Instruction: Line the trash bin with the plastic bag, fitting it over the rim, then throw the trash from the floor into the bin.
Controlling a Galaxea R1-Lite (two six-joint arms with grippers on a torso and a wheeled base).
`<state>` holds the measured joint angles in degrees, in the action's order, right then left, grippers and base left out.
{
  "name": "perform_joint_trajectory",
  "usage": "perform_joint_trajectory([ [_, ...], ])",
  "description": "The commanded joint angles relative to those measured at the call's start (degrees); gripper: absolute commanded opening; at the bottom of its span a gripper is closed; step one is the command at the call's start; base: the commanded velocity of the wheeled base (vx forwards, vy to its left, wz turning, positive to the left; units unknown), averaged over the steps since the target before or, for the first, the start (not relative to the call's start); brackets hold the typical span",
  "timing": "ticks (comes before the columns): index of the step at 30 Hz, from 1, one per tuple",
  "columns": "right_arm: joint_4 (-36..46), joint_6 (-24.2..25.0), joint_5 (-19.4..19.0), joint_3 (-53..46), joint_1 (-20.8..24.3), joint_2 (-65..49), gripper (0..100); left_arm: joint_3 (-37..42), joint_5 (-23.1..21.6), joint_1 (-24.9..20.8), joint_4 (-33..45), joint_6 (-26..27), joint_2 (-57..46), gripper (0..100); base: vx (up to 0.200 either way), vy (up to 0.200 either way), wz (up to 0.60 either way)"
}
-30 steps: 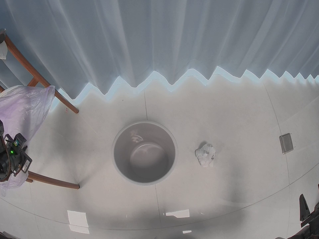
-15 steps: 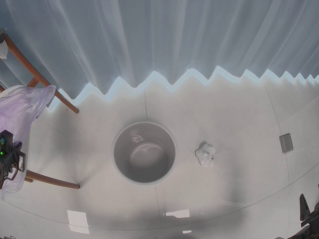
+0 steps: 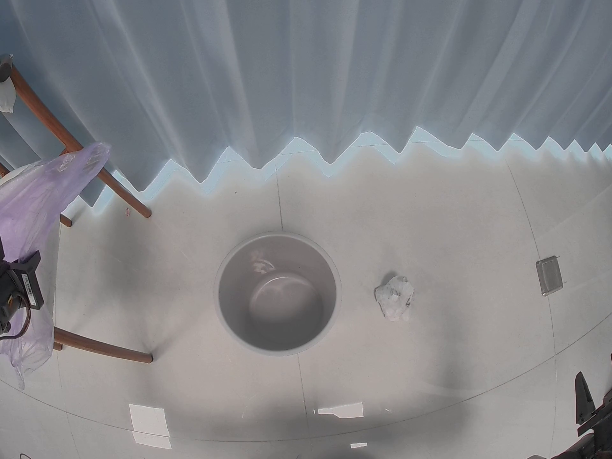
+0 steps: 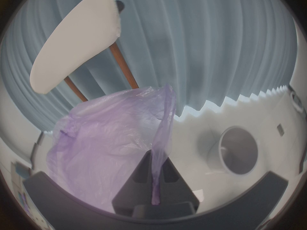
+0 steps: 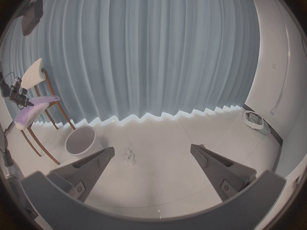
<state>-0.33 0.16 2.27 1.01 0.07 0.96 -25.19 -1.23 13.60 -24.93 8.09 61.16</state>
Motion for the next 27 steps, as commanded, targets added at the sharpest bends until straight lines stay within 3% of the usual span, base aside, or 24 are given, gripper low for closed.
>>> perform_joint_trajectory([
  [1, 0.0, 0.0, 0.0, -1.0, 0.0, -1.0, 100, -0.5, -1.9, -0.2, -0.5, -6.2, -2.0, 0, 0.0, 0.0, 0.0],
  [9, 0.0, 0.0, 0.0, -1.0, 0.0, -1.0, 100, -1.0, -2.1, -3.8, 0.0, -16.2, -4.6, 0, 0.0, 0.0, 0.0],
  [12, 0.0, 0.0, 0.0, -1.0, 0.0, -1.0, 100, -1.9, -2.1, -6.7, -0.4, -18.1, -4.8, 0, 0.0, 0.0, 0.0],
  [17, 0.0, -0.1, -0.2, -1.0, 0.0, -1.0, 100, -2.7, -3.3, -15.0, -0.6, -22.2, -4.4, 0, 0.0, 0.0, 0.0],
  [27, 0.0, -0.2, -0.2, -1.0, 0.0, -1.0, 100, -7.2, -4.8, -24.2, -1.3, -23.1, -1.3, 0, 0.0, 0.0, 0.0],
])
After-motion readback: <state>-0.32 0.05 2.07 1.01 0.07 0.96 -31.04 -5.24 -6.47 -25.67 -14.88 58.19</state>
